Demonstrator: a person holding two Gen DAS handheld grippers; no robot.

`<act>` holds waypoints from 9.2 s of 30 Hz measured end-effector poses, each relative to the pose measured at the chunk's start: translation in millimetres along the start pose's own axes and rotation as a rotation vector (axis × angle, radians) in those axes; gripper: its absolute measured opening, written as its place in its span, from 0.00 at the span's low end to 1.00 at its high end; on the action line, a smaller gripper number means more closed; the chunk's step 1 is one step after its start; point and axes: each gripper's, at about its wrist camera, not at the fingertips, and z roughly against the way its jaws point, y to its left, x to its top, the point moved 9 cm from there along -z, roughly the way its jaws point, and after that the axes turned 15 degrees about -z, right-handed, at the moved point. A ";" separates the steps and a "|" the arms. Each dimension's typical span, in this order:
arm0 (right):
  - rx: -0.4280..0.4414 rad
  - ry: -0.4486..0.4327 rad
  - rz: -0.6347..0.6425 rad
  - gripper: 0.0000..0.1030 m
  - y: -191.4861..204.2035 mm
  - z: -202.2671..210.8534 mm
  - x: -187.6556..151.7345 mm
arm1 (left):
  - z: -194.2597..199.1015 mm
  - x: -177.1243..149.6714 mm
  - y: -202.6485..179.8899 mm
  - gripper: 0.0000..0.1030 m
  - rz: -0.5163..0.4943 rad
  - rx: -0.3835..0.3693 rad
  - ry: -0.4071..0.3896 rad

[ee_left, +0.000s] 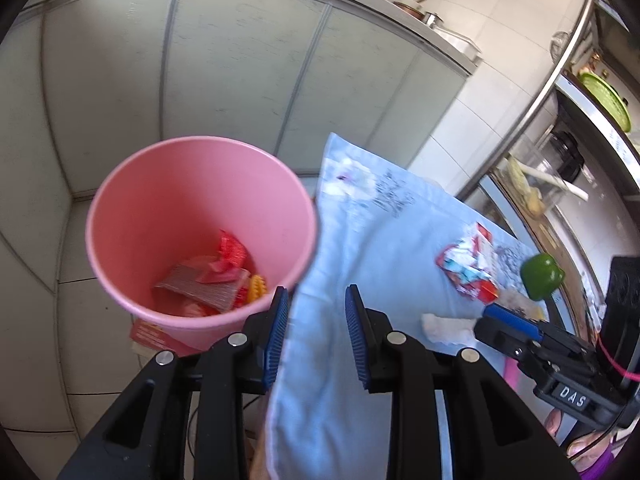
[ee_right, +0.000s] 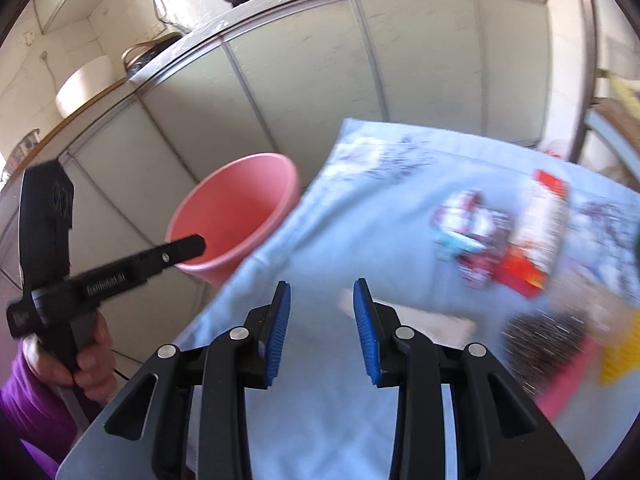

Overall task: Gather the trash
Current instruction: 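Move both open tools back over the table toward the remaining trash, then grasp the steel wool ball with the left tool while the right tool grasps the pink plastic tube, then carry the steel wool and pink tube over the pink bucket and open both tools, then move both open tools away from the bucket back toward the table, then grasp the silver snack wrapper with the left tool while the right tool grasps the red-white medicine box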

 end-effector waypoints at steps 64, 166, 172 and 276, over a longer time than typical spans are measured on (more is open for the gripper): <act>-0.285 -0.127 -0.333 0.29 -203.2 86.0 -76.4 | -94.9 -30.6 -256.9 0.15 -0.335 -0.217 0.176; 0.055 0.324 0.103 0.22 141.5 -187.1 14.1 | -27.2 -26.0 131.8 0.24 0.173 0.276 0.076; 0.055 0.306 0.108 0.22 135.3 -177.1 15.5 | -17.6 -23.1 132.7 0.27 0.195 0.275 0.054; -0.154 -0.218 -0.305 0.37 -194.2 91.1 -1.6 | -108.5 57.9 -179.7 0.07 -0.313 -0.076 0.011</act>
